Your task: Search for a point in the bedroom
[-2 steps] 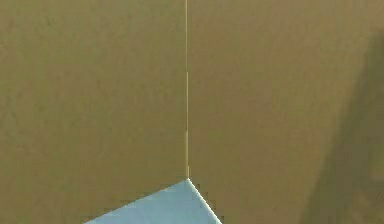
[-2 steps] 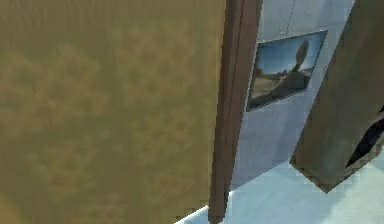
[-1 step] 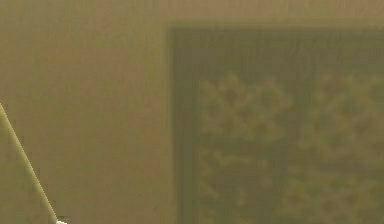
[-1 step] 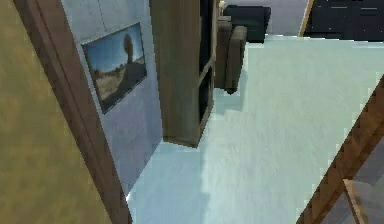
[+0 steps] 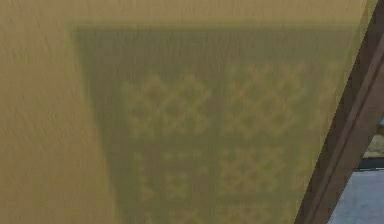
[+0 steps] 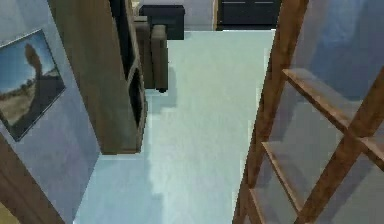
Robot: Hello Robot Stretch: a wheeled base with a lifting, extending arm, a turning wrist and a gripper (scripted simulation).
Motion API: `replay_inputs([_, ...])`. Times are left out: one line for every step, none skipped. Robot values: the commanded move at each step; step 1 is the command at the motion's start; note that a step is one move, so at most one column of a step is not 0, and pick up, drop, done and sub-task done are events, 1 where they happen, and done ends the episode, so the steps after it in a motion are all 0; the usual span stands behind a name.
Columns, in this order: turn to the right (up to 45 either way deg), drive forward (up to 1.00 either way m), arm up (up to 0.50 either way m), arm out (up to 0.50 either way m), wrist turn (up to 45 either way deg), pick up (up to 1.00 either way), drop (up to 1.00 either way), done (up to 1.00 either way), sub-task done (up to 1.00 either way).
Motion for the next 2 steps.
replay_inputs([0.0, 0.05, 0.0, 0.0, 0.0, 0.0, 0.0, 0.0, 0.0])
replay_inputs([-45.0, 0.0, 0.0, 0.0, 0.0, 0.0, 0.0, 0.0, 0.0])
